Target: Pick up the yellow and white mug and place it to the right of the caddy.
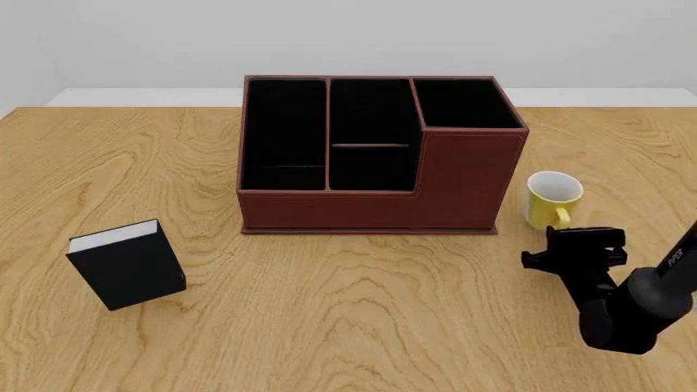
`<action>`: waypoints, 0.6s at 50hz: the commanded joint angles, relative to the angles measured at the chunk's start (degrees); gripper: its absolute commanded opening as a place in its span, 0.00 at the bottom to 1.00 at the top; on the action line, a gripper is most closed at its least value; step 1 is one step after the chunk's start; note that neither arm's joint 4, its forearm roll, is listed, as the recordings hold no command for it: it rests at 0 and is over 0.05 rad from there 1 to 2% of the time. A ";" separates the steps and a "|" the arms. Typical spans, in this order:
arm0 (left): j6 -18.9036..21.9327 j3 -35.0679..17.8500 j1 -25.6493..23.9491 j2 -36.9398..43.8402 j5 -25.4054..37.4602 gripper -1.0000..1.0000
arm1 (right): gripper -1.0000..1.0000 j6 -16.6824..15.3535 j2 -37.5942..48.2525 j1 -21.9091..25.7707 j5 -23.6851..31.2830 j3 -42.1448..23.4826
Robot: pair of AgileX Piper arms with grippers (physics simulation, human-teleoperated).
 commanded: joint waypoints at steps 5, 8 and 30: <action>0.19 0.71 -0.12 0.00 -0.44 1.00 | 0.00 0.62 2.74 -0.40 0.01 -1.36; 0.26 0.72 -0.27 0.00 -0.46 1.00 | 0.00 0.56 3.41 -0.39 0.01 -1.78; 0.25 0.36 -0.31 0.00 -0.06 1.00 | 1.00 0.50 3.23 -0.64 0.01 -1.30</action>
